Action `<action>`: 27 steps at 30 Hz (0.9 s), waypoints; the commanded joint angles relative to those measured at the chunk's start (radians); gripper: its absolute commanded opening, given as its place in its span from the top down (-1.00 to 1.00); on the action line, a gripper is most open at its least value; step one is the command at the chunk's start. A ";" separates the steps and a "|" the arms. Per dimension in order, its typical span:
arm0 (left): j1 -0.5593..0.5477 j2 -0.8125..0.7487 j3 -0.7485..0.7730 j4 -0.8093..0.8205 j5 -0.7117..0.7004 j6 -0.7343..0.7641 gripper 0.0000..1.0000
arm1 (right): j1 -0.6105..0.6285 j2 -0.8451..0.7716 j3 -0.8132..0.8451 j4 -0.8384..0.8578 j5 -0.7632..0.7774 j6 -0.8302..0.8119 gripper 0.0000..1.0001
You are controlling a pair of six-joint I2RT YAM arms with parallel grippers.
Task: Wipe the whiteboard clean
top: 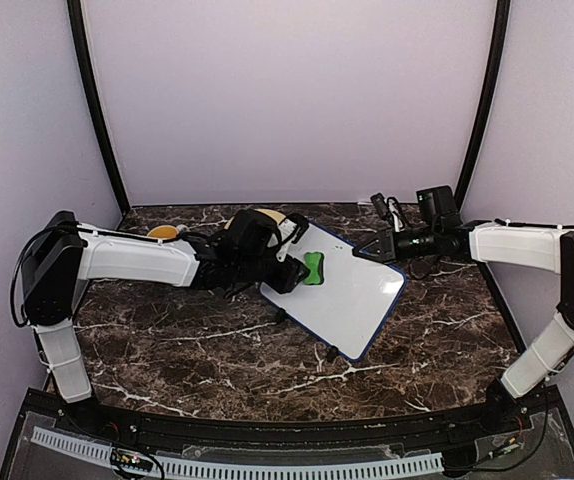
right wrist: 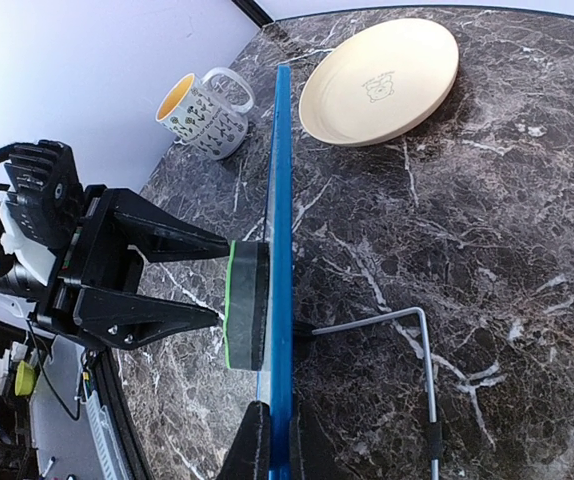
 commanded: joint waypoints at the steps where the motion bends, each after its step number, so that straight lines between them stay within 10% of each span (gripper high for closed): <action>1: 0.010 -0.083 -0.025 0.045 0.046 0.002 0.01 | 0.023 0.024 -0.009 -0.054 -0.028 -0.041 1.00; 13: -0.015 -0.026 0.017 0.044 0.078 -0.093 -0.23 | 0.023 0.022 -0.010 -0.053 -0.027 -0.039 1.00; 27: -0.036 0.077 0.119 -0.011 0.011 -0.116 0.04 | 0.023 0.025 -0.012 -0.049 -0.028 -0.039 1.00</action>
